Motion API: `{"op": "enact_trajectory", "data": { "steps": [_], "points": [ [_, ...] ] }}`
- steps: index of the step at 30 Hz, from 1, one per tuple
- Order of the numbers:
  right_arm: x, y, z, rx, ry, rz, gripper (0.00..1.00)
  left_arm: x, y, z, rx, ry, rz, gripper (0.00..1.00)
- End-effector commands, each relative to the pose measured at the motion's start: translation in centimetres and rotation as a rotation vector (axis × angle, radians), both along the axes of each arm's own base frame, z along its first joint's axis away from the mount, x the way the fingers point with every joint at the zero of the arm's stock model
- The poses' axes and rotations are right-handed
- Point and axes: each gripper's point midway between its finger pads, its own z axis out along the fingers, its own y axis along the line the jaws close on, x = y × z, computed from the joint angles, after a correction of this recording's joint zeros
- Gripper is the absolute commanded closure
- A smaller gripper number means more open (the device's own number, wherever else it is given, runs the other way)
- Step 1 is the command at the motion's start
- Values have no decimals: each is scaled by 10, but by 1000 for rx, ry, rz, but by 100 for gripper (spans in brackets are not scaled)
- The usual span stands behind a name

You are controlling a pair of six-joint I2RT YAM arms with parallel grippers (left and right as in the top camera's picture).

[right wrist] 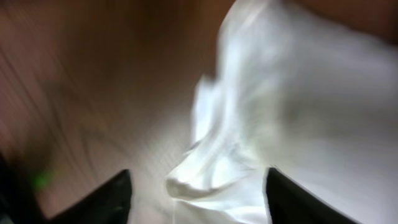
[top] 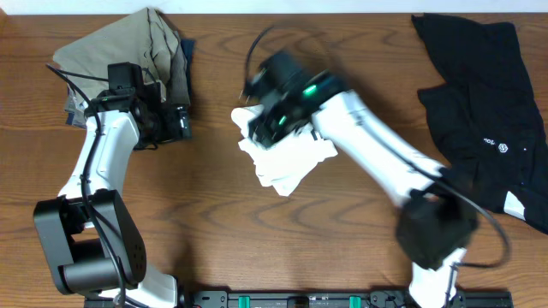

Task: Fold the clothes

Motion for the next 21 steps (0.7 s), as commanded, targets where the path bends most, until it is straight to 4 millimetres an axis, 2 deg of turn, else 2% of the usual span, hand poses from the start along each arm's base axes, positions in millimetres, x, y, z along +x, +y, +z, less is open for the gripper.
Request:
{"op": "enact_trajectory", "data": {
  "steps": [1,5,10,15,21],
  "points": [
    [39,-44,81,100,-160,-117,26,3,-34,20,-201,-41,-47,11],
    [63,-94,83,87,-154,-233,19,-1,-65,26,-321,-39,-113,11],
    [72,-138,73,52,-101,-329,12,-8,-98,19,-334,-18,-176,10],
    [74,-153,70,42,-84,-360,10,-3,-130,14,-366,-17,-140,10],
    [75,-158,68,17,-86,-388,9,1,-131,-9,-280,44,19,10]
  ]
}}
